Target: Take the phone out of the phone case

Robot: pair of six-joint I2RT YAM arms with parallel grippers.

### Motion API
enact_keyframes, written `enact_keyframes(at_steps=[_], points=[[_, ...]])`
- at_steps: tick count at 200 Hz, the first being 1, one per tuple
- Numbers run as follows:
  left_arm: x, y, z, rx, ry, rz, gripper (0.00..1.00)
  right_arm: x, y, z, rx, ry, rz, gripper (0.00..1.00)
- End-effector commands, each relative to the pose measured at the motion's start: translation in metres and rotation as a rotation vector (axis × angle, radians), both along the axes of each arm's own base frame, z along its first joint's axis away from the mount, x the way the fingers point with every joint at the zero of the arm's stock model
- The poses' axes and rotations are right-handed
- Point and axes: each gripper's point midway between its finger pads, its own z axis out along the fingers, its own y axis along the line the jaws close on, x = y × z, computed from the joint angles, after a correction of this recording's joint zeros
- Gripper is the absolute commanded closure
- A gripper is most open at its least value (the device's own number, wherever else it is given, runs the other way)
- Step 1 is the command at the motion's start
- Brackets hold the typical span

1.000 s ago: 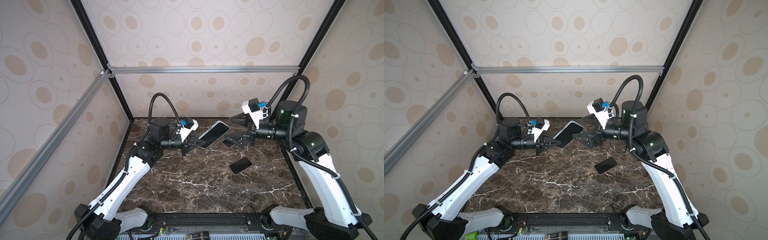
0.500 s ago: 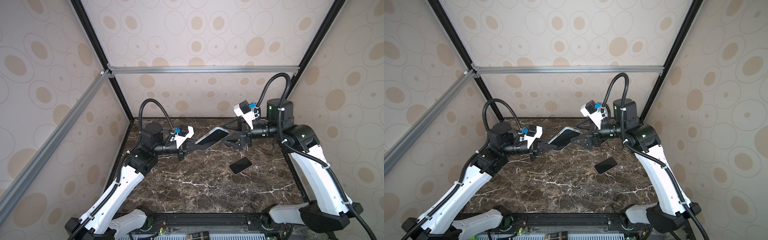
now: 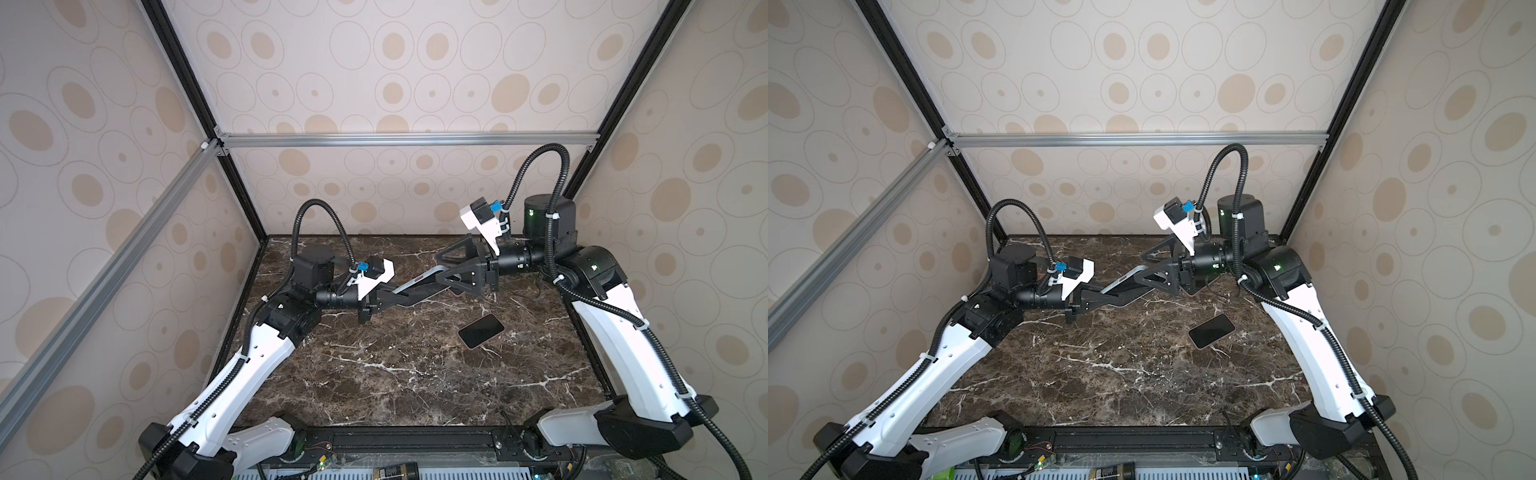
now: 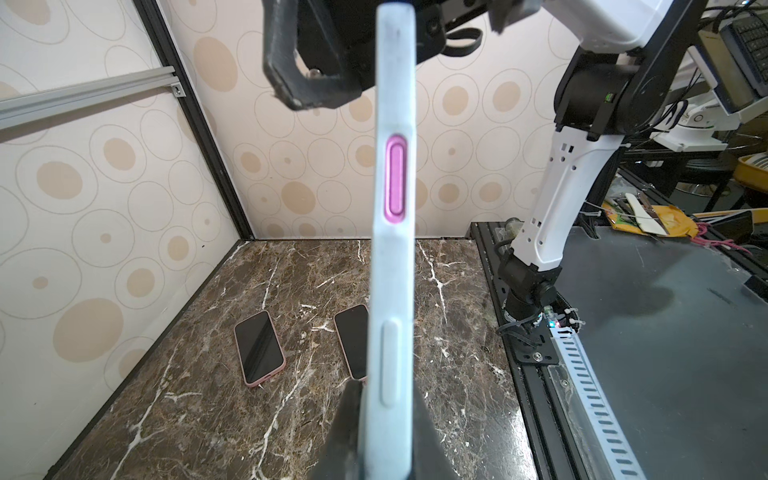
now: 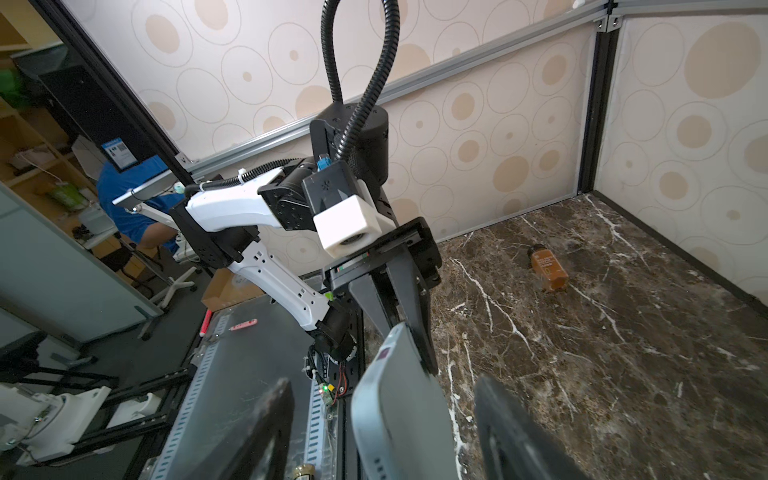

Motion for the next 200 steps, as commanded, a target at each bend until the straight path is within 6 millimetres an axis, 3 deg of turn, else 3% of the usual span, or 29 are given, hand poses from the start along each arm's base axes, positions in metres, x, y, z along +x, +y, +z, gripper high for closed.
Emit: enact_keyframes(at_steps=[1, 39, 112, 200], points=[[-0.012, 0.001, 0.039, -0.072, -0.155, -0.043, 1.00, -0.005, 0.005, 0.003, 0.024, 0.008, 0.033, 0.33], [-0.012, -0.001, 0.041, -0.090, -0.141, -0.058, 1.00, -0.004, 0.007, -0.005, 0.016, 0.035, 0.038, 0.37], [-0.013, 0.000, 0.043, -0.100, -0.150, -0.053, 1.00, 0.002, 0.016, -0.003, 0.054, 0.094, 0.056, 0.58], [0.010, 0.005, 0.049, -0.100, -0.218, 0.088, 1.00, 0.019, 0.021, -0.016, 0.031, 0.257, -0.015, 0.62]])
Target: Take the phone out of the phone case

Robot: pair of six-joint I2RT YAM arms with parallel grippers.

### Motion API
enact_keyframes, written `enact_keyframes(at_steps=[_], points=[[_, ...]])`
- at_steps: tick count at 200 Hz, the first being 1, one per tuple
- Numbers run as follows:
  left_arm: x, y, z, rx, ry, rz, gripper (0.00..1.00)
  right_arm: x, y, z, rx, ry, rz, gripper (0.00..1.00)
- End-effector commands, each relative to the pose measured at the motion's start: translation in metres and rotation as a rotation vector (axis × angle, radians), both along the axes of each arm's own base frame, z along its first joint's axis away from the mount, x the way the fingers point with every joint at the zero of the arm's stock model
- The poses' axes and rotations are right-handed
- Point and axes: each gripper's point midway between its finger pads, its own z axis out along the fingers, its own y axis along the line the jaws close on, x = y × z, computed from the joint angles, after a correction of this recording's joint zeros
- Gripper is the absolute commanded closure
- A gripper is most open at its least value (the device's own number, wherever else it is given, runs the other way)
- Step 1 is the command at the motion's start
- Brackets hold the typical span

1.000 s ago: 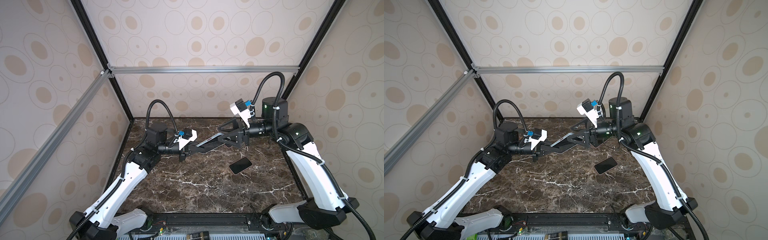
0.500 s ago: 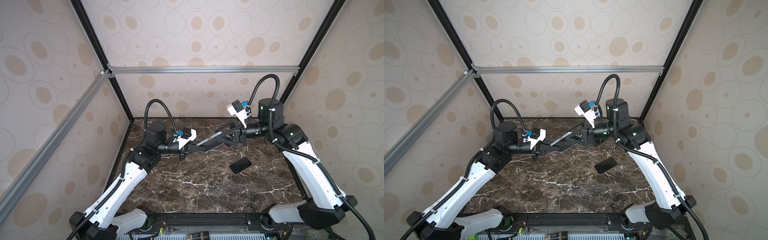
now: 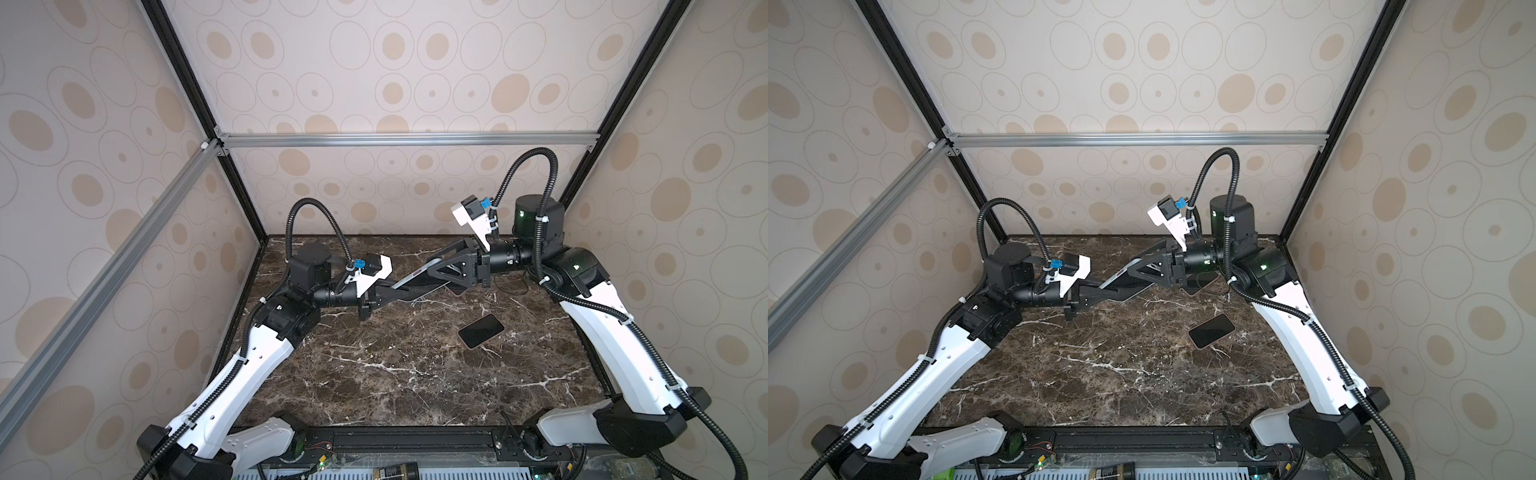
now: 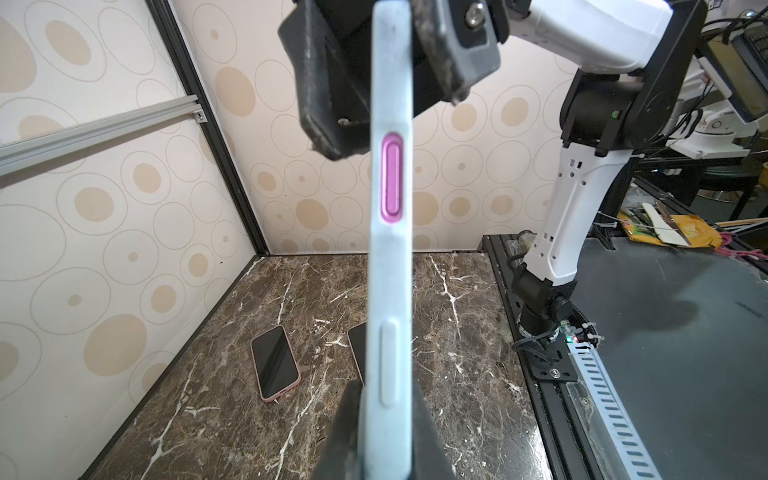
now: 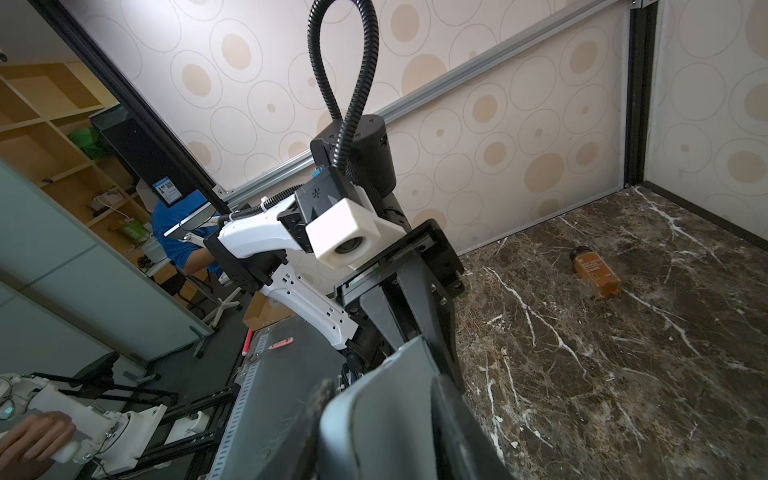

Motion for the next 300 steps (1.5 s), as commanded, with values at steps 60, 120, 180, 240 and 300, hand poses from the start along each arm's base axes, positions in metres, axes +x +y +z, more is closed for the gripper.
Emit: enact_keyframes(at_steps=[60, 120, 180, 240, 300], points=[[0.021, 0.010, 0.038, -0.025, -0.251, 0.159, 1.00, 0.022, 0.009, -0.027, -0.062, 0.213, -0.067, 0.60], [0.031, 0.016, 0.045, -0.018, -0.309, 0.232, 1.00, 0.031, 0.012, -0.038, -0.074, 0.267, -0.105, 0.56], [0.039, 0.022, 0.046, -0.003, -0.339, 0.298, 1.00, 0.037, 0.014, -0.043, -0.079, 0.308, -0.126, 0.56], [0.042, 0.026, 0.037, 0.020, -0.335, 0.322, 1.00, 0.037, 0.014, -0.012, 0.016, 0.236, -0.112, 0.27], [0.024, 0.022, 0.030, -0.074, -0.254, 0.254, 1.00, 0.042, -0.024, 0.031, 0.177, -0.085, -0.378, 0.09]])
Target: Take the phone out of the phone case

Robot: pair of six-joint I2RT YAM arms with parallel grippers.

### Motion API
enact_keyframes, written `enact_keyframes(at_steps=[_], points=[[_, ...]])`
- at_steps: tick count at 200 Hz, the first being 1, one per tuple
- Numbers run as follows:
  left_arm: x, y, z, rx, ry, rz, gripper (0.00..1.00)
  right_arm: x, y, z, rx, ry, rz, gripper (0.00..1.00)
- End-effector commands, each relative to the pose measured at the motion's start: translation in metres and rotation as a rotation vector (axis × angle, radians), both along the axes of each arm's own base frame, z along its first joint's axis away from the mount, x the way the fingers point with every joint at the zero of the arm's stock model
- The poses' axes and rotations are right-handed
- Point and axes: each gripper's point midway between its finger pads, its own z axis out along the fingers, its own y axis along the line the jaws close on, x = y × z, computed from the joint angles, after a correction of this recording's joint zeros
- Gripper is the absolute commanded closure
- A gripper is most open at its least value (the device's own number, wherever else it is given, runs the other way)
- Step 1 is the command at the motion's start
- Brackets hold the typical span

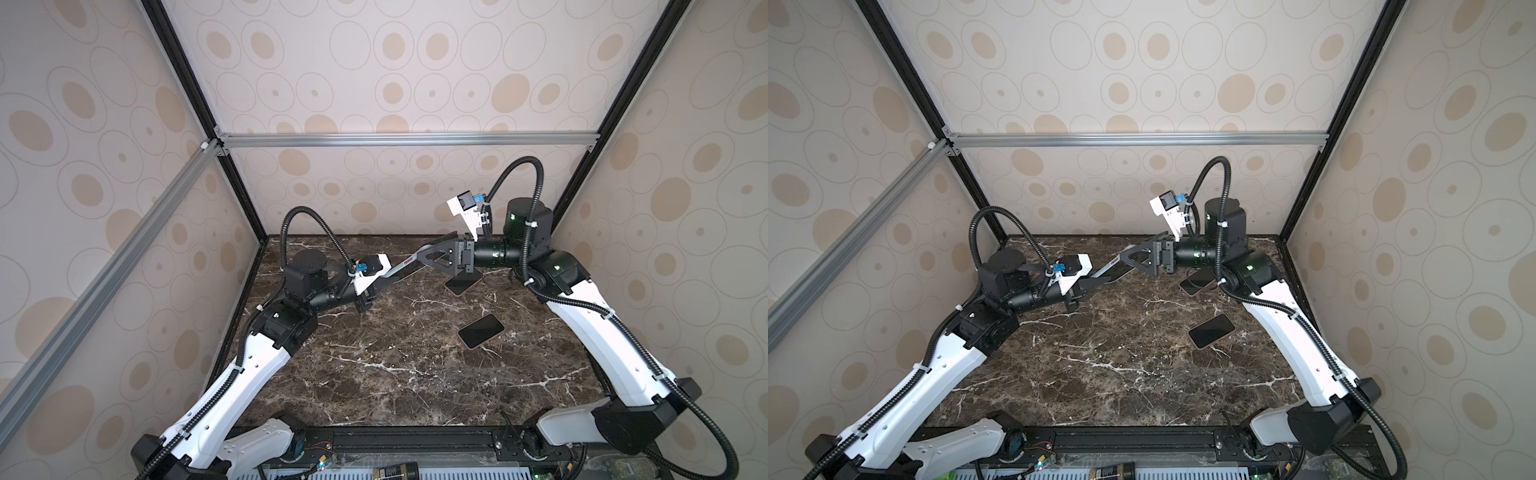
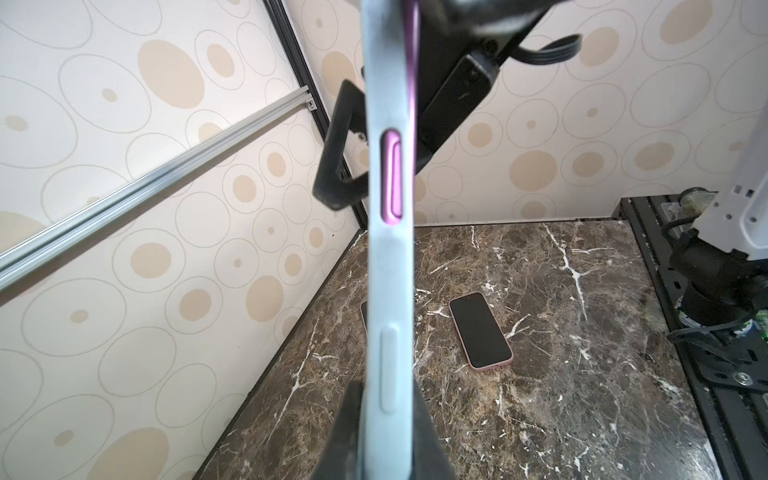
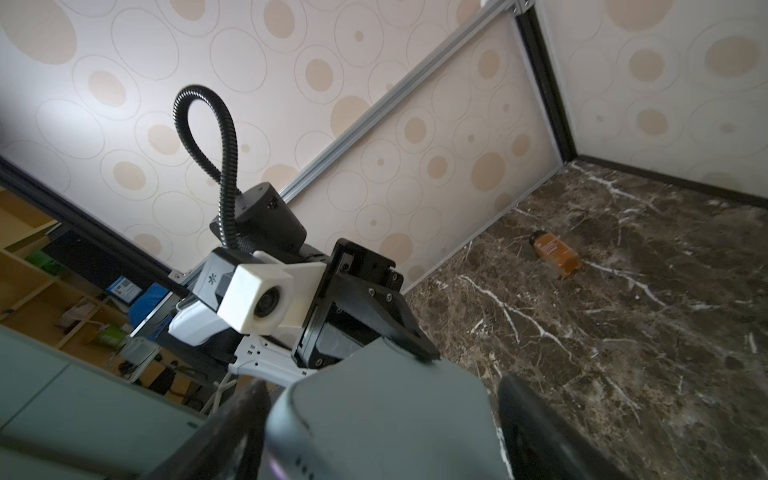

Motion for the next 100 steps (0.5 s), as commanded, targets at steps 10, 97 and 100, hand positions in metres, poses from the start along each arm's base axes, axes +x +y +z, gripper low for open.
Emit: enact_keyframes(at_steps=[10, 97, 100], points=[[-0.015, 0.002, 0.035, -0.138, -0.064, -0.039, 1.00, -0.006, -0.034, 0.048, 0.129, -0.276, -0.207, 0.09], [-0.035, -0.007, 0.076, -0.416, 0.154, -0.227, 1.00, -0.031, -0.048, 0.023, 0.091, -0.491, -0.211, 0.11], [-0.037, -0.008, 0.079, -0.432, 0.164, -0.237, 1.00, -0.033, -0.046, 0.021, 0.090, -0.497, -0.193, 0.12]])
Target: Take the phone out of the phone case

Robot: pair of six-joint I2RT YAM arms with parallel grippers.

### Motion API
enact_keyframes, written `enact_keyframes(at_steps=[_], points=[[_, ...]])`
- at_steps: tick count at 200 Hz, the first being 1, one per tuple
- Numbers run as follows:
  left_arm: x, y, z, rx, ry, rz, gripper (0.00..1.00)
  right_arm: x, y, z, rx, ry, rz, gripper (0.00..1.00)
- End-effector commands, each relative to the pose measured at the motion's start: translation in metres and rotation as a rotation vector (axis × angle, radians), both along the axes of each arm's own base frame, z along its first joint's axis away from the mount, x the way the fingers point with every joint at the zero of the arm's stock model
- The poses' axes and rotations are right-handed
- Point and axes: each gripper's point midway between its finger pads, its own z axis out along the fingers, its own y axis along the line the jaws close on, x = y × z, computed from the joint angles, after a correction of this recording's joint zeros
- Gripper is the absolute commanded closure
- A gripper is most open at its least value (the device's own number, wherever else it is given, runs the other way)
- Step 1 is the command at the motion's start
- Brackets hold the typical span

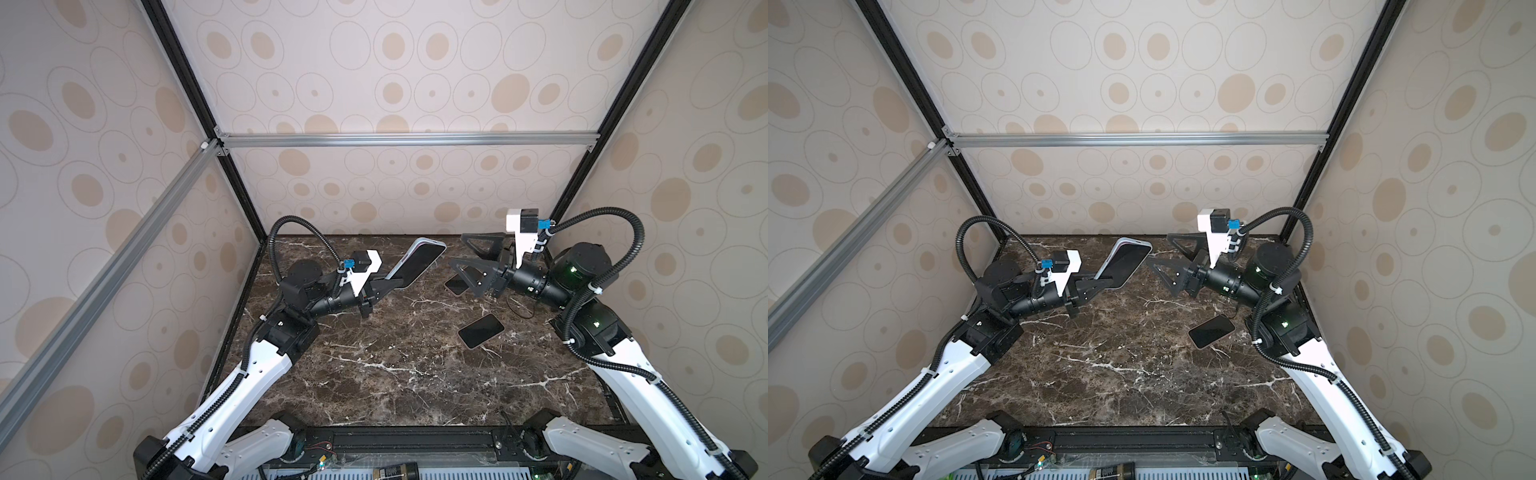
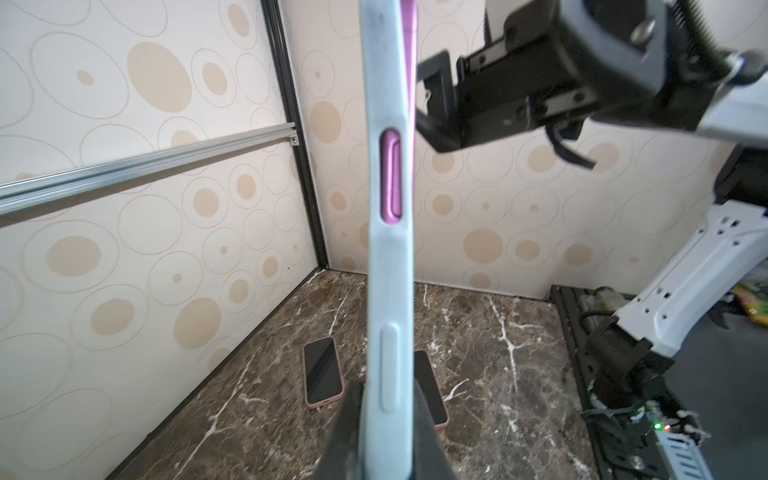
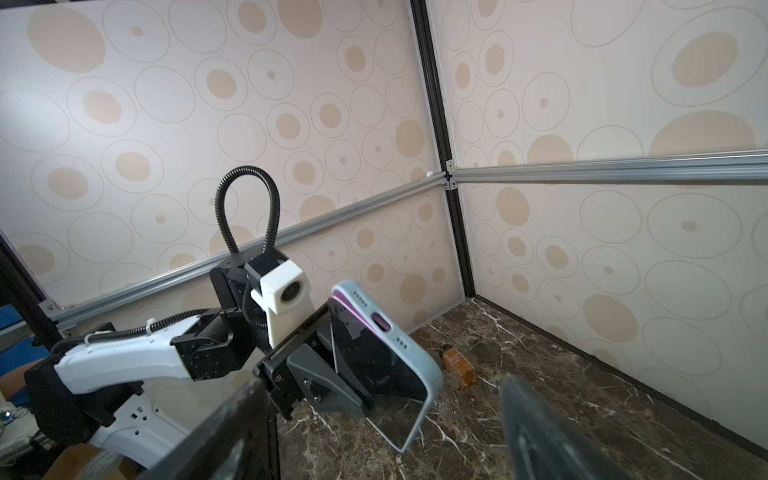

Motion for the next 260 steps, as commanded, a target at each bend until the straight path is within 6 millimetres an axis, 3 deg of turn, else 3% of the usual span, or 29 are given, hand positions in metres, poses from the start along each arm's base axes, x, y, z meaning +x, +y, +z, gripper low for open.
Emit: enact_keyframes(at_steps=[1, 46, 109, 260], points=[[-0.022, 0.001, 0.062, -0.194, -0.028, -0.117, 1.00, -0.006, 0.007, -0.006, -0.046, -0.092, 0.054, 0.12], [-0.045, 0.001, 0.087, -0.345, 0.047, -0.298, 1.00, -0.027, 0.025, -0.008, -0.056, -0.170, 0.261, 0.21], [-0.054, -0.003, 0.090, -0.339, 0.073, -0.381, 1.00, -0.048, 0.046, -0.008, -0.090, -0.274, 0.451, 0.43], [-0.052, -0.007, 0.084, -0.283, 0.065, -0.374, 1.00, -0.050, 0.067, -0.026, -0.165, -0.258, 0.506, 0.70]])
